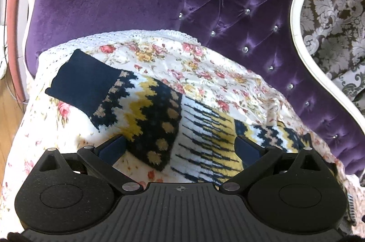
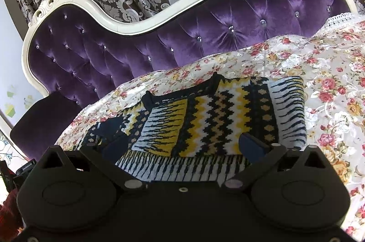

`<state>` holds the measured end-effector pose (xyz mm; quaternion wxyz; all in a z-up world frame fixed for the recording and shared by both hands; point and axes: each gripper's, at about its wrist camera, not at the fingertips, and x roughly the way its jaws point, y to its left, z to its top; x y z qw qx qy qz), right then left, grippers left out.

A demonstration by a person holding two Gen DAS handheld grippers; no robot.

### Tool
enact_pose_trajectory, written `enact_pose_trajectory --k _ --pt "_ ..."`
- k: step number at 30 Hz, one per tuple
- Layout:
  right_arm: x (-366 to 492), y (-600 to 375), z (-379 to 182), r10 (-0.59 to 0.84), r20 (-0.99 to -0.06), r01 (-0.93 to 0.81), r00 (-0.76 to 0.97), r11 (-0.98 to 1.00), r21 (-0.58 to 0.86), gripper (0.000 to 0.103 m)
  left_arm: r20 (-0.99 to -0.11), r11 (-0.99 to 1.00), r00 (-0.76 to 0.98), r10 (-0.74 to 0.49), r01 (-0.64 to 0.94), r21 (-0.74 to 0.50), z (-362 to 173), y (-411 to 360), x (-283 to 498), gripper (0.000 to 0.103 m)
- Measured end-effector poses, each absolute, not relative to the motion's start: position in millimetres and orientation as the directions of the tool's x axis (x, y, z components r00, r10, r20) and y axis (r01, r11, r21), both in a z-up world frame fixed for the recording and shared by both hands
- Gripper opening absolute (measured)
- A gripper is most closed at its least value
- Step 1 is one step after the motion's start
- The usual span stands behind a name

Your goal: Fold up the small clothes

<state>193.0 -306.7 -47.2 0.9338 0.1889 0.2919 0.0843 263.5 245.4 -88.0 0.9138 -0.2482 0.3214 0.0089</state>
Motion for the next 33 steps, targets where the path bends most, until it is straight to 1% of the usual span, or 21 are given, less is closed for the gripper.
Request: enact_pose_trajectory --k 2,7,12,18,23,24,25,26,27,28,29,33 --pt "194 -304 -48 0.27 -0.518 -0.053 0.811 0.917 0.396 0.103 -0.596 0.869 0.79 -0.144 -0.187 -0.458 -88 248 261 0.103" --pt "193 -302 -49 0.276 -0.522 -0.059 0.807 0.918 0.393 0.103 -0.558 0.825 0.809 -0.186 -0.18 -0.536 -94 261 245 0.103" --pt "195 -299 -52 0.278 -0.535 -0.061 0.798 0.92 0.386 0.103 -0.544 0.79 0.817 -0.192 -0.2 -0.579 -93 270 252 0.103" --pt "196 -298 -53 0.281 -0.541 -0.063 0.793 0.92 0.386 0.103 -0.516 0.778 0.839 -0.172 -0.206 -0.594 -90 271 266 0.102" --pt "196 -297 -53 0.285 -0.542 -0.066 0.791 0.92 0.387 0.103 -0.513 0.766 0.845 -0.148 -0.23 -0.601 -88 271 274 0.101" --pt "196 -297 -53 0.285 -0.543 -0.067 0.79 0.92 0.385 0.103 -0.513 0.763 0.847 -0.14 -0.238 -0.601 -88 270 275 0.098" --pt "196 -297 -53 0.284 -0.545 -0.067 0.789 0.921 0.384 0.103 -0.511 0.762 0.849 -0.131 -0.244 -0.6 -87 270 275 0.091" --pt "197 -296 -54 0.283 -0.547 -0.066 0.788 0.922 0.382 0.103 -0.507 0.764 0.852 -0.13 -0.24 -0.599 -86 269 277 0.066" --pt "197 -296 -54 0.284 -0.549 -0.066 0.786 0.922 0.382 0.103 -0.51 0.766 0.848 -0.14 -0.234 -0.599 -86 269 279 0.037" --pt "197 -296 -54 0.285 -0.551 -0.067 0.785 0.922 0.382 0.103 -0.513 0.768 0.846 -0.144 -0.231 -0.597 -87 268 281 0.024" --pt "197 -296 -54 0.286 -0.551 -0.067 0.784 0.922 0.382 0.103 -0.516 0.776 0.847 -0.129 -0.238 -0.584 -86 266 282 0.009" --pt "197 -297 -54 0.28 -0.549 -0.06 0.787 0.921 0.384 0.103 -0.482 0.812 0.871 -0.092 -0.214 -0.542 -67 259 280 0.008"
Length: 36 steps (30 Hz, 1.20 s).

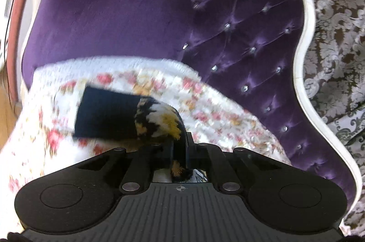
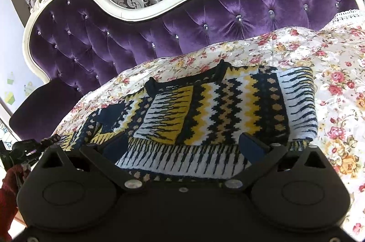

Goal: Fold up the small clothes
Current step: 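Grasp the other sleeve cuff with the left gripper and fold it across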

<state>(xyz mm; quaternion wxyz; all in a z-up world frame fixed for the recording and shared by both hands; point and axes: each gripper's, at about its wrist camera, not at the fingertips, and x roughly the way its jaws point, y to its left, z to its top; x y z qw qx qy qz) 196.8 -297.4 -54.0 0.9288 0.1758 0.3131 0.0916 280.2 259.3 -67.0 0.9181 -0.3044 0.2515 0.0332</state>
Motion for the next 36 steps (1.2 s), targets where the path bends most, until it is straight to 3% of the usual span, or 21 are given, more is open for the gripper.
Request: enact_pose_trajectory --k 8,13,24,36 --pt "195 -301 -51 0.28 -0.541 -0.05 0.793 0.915 0.4 0.103 -0.393 0.853 0.919 -0.026 -0.185 -0.489 7 262 283 0.008" --pt "195 -301 -50 0.282 -0.539 -0.052 0.794 0.914 0.402 0.103 -0.341 0.889 0.938 -0.056 -0.108 -0.444 50 236 287 0.008" --pt "188 -325 -41 0.23 -0.529 0.006 0.817 0.913 0.407 0.103 -0.262 0.888 0.915 -0.307 0.175 -0.426 98 112 297 0.008" --pt "178 -363 -28 0.183 -0.488 0.072 0.854 0.886 0.458 0.103 -0.28 0.802 0.789 -0.547 0.398 -0.446 60 -50 304 0.008"
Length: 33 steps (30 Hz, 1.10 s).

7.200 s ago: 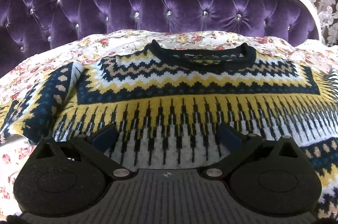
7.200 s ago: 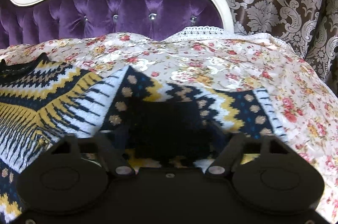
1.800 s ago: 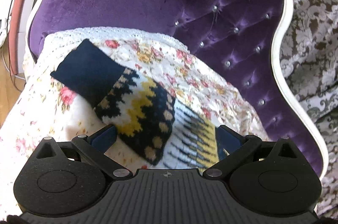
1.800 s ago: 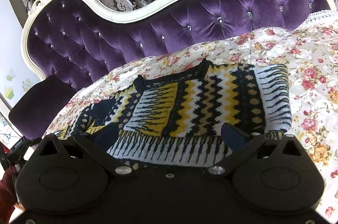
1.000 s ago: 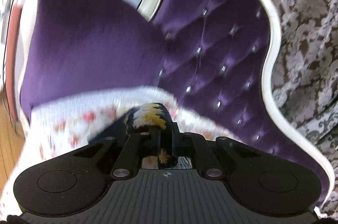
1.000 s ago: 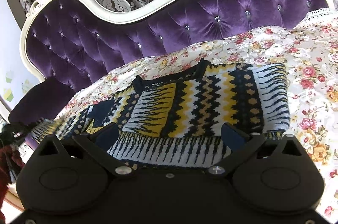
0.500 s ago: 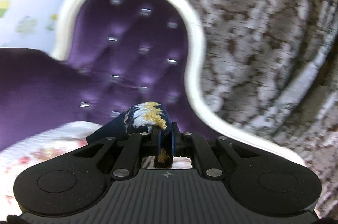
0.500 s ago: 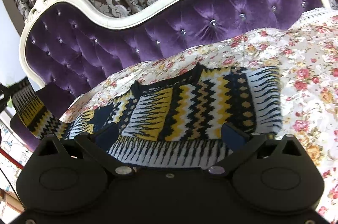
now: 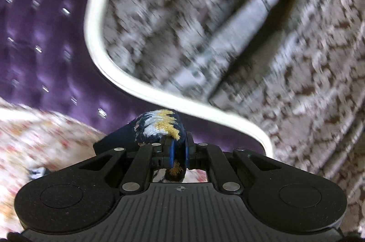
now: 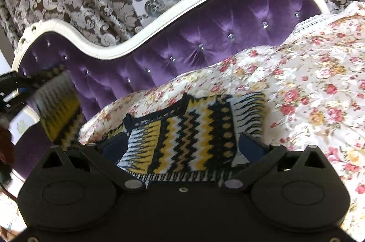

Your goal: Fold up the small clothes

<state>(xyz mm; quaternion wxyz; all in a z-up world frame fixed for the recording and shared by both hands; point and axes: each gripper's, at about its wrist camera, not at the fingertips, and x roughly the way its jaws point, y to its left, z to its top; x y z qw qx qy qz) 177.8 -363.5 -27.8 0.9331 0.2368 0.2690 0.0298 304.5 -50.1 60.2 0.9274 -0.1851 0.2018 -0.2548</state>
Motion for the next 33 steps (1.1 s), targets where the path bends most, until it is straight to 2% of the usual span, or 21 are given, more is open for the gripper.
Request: enact_pose_trajectory --k 6,11,12,13,15,18,21,26,33 --pt "176 -379 -30 0.167 -0.484 0.111 0.859 0.862 0.494 0.103 -0.36 0.784 0.711 -0.603 0.446 -0.432 7 -110 299 0.008" --pt "175 -384 -29 0.166 -0.479 0.117 0.862 0.855 0.506 0.103 -0.455 0.8 0.66 -0.598 0.457 -0.388 -35 -137 294 0.009" --pt "174 -385 -29 0.165 -0.479 0.118 0.862 0.854 0.507 0.103 -0.474 0.804 0.65 -0.594 0.457 -0.381 -44 -140 293 0.012" --pt "174 -385 -29 0.164 -0.478 0.119 0.863 0.853 0.508 0.103 -0.49 0.805 0.639 -0.593 0.456 -0.38 -50 -143 294 0.018" --pt "174 -387 -30 0.16 -0.478 0.124 0.864 0.852 0.509 0.103 -0.513 0.794 0.605 -0.608 0.469 -0.388 -63 -148 294 0.058" --pt "174 -388 -29 0.154 -0.477 0.13 0.865 0.85 0.511 0.103 -0.544 0.772 0.551 -0.633 0.499 -0.393 -76 -155 291 0.086" --pt "174 -388 -30 0.15 -0.477 0.134 0.866 0.85 0.51 0.103 -0.583 0.789 0.543 -0.604 0.511 -0.342 -86 -163 285 0.097" --pt "173 -389 -30 0.147 -0.478 0.137 0.866 0.85 0.509 0.103 -0.585 0.8 0.571 -0.576 0.54 -0.261 -90 -169 269 0.101" --pt "174 -389 -31 0.14 -0.483 0.144 0.864 0.851 0.505 0.103 -0.611 0.771 0.514 -0.602 0.573 -0.277 -85 -156 251 0.102"
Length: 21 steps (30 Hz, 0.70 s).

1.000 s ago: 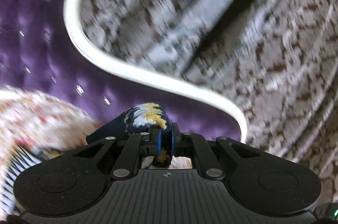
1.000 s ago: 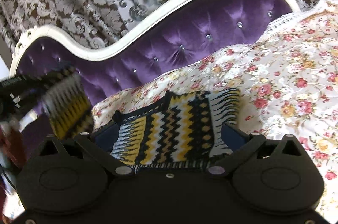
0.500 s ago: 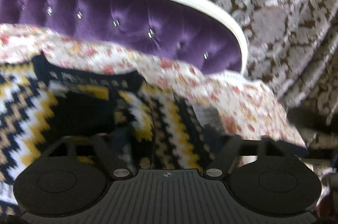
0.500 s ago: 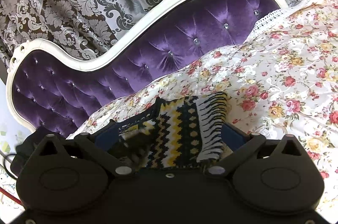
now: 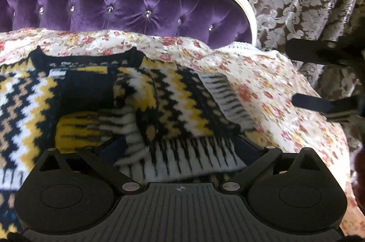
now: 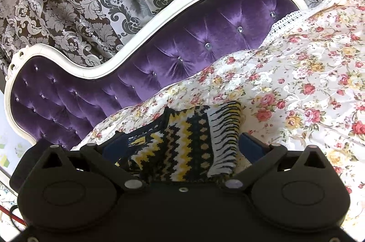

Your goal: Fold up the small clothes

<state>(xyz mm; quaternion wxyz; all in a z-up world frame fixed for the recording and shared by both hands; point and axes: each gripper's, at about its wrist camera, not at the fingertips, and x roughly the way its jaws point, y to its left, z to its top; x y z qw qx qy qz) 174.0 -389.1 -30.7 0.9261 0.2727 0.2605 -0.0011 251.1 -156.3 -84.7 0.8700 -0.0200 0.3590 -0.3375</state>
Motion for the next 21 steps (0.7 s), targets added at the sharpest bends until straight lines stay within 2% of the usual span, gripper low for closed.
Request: enact_pose_trajectory --k 5,8,12,16,21 --pt "176 -384 -31 0.142 -0.494 0.14 0.858 0.861 0.49 0.103 -0.578 0.801 0.583 -0.572 0.548 -0.241 -69 -122 244 0.102" --pt "178 -380 -33 0.145 -0.505 0.135 0.851 0.869 0.476 0.103 -0.559 0.859 0.673 -0.484 0.487 -0.157 -61 -101 248 0.102" --pt "181 -373 -35 0.147 -0.518 0.126 0.843 0.881 0.456 0.103 -0.576 0.925 0.743 -0.34 0.374 -0.063 -67 -76 265 0.102" --pt "183 -369 -36 0.143 -0.531 0.124 0.835 0.891 0.436 0.103 -0.596 0.963 0.767 -0.24 0.266 -0.045 -80 -53 281 0.102" --pt "185 -364 -38 0.135 -0.544 0.122 0.828 0.903 0.411 0.103 -0.611 0.979 0.768 -0.19 0.192 -0.063 -97 -37 294 0.102"
